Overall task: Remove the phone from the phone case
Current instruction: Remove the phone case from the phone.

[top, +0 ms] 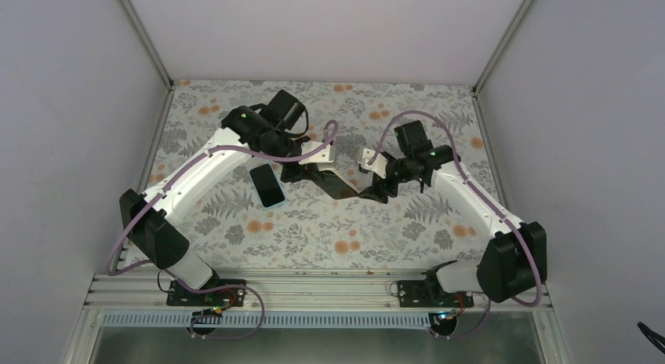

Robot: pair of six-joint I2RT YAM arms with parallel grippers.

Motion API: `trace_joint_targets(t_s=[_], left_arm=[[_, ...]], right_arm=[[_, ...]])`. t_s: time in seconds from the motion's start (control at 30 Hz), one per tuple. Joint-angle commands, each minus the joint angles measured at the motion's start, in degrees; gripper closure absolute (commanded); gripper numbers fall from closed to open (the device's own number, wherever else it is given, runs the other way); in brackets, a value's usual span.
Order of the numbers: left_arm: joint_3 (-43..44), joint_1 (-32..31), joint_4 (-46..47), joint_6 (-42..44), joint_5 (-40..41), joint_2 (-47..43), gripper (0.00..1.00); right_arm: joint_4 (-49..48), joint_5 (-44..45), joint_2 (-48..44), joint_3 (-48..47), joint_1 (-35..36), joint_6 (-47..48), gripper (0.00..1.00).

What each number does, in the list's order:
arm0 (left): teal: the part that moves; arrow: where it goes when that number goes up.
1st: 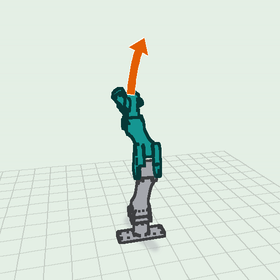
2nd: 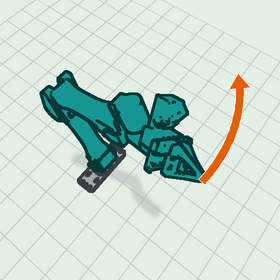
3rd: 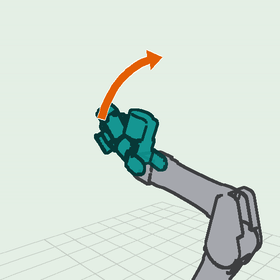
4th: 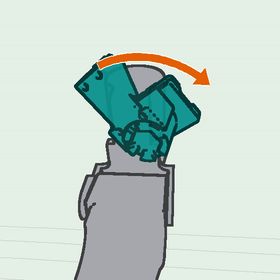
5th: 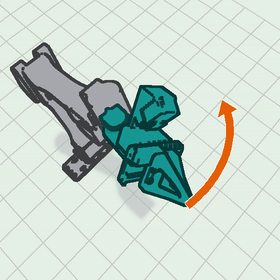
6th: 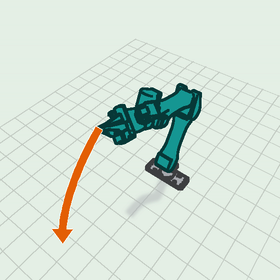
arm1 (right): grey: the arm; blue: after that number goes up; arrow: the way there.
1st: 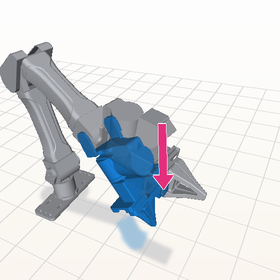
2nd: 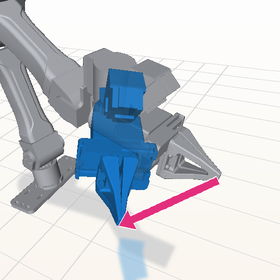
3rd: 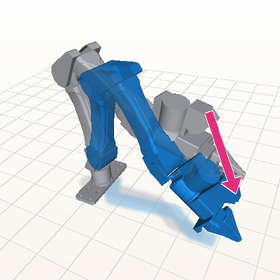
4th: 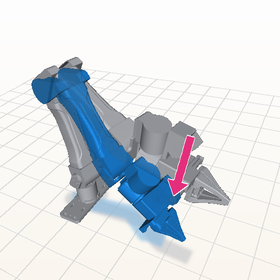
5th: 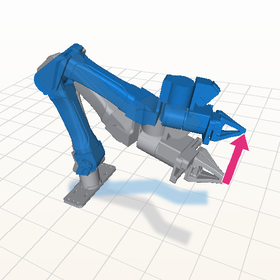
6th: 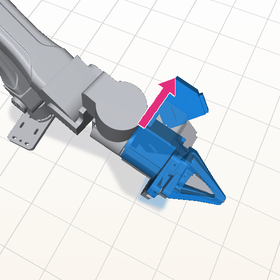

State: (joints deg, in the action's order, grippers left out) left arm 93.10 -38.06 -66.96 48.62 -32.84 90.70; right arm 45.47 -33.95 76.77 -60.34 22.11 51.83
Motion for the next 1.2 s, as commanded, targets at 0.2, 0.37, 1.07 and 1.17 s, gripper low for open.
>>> trace_joint_targets(t_s=[0.2,0.37,1.07,1.17], left_arm=[[0.58,0.27,1.21,-0.19,-3.22,-0.93,0.98],[0.15,0.31,1.47,-0.19,-3.24,-0.95,0.98],[-0.18,0.30,-2.10,1.86,-6.58,-1.38,0.98],[-0.27,0.31,-2.59,2.22,-6.42,-1.40,0.98]], right_arm=[[0.12,-4.92,-0.46,-1.33,-0.93,0.14,0.18],[0.93,-5.98,-0.99,-1.62,-0.93,0.29,0.19],[-9.52,-0.71,0.76,-3.08,-0.97,-4.11,0.19],[-9.35,-0.30,1.53,-3.67,-1.04,-3.89,0.19]])
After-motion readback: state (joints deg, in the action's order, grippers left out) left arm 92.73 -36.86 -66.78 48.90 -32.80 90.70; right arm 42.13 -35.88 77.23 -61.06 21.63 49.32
